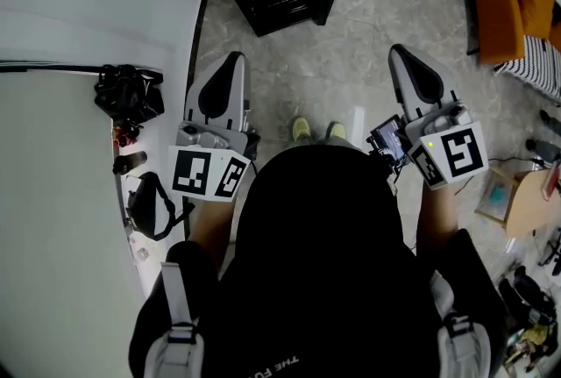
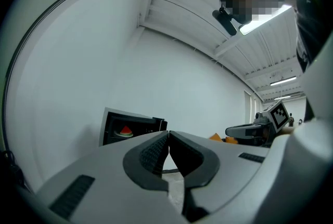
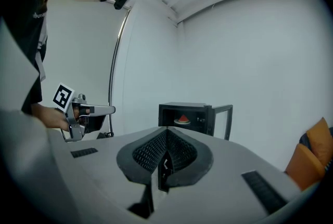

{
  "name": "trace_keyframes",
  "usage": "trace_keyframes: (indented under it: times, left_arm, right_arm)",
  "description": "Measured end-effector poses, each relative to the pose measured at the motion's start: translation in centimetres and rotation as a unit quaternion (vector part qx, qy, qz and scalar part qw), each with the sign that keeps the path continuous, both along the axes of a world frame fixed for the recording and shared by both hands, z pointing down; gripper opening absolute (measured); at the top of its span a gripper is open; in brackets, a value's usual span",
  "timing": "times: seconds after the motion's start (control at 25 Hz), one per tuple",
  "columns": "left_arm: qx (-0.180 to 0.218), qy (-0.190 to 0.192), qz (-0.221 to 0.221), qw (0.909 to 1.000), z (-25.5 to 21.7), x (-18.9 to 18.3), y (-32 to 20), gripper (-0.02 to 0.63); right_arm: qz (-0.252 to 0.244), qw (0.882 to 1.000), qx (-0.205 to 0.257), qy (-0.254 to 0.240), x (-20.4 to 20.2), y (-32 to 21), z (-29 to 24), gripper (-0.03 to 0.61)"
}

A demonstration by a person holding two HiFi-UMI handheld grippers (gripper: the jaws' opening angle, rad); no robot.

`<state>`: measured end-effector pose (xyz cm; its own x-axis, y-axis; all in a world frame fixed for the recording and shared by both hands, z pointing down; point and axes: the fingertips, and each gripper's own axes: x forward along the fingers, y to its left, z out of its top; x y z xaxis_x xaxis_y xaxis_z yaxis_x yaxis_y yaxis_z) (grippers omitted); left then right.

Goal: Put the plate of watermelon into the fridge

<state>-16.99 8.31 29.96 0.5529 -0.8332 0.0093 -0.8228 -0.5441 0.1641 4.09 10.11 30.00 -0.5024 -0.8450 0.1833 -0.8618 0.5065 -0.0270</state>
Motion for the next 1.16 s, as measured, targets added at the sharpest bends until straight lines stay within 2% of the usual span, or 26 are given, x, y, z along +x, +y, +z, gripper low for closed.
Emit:
trace_keyframes:
  times: [0.32,0.72,1.16]
  left_arm:
    - [-0.011,-0.008,0.022,0.9997,0.9,2.2,0.5,0.014]
    - [-0.005,-0.017,0.031,0.9994,1.0,2.5,0.9,0.014]
    - [-0.007,-0.011,0.042,0.999,1.1,2.0,1.6,0.014]
  right_arm:
    - [0.017,1.0,-0.012,0.0,1.7,0.4,0.9,0.006]
    - [0.024,1.0,-0.011,0.012,1.6,1.0,1.3,0.006]
    - [0.03,0.999,-0.009,0.012,0.8,2.1,0.7,0.006]
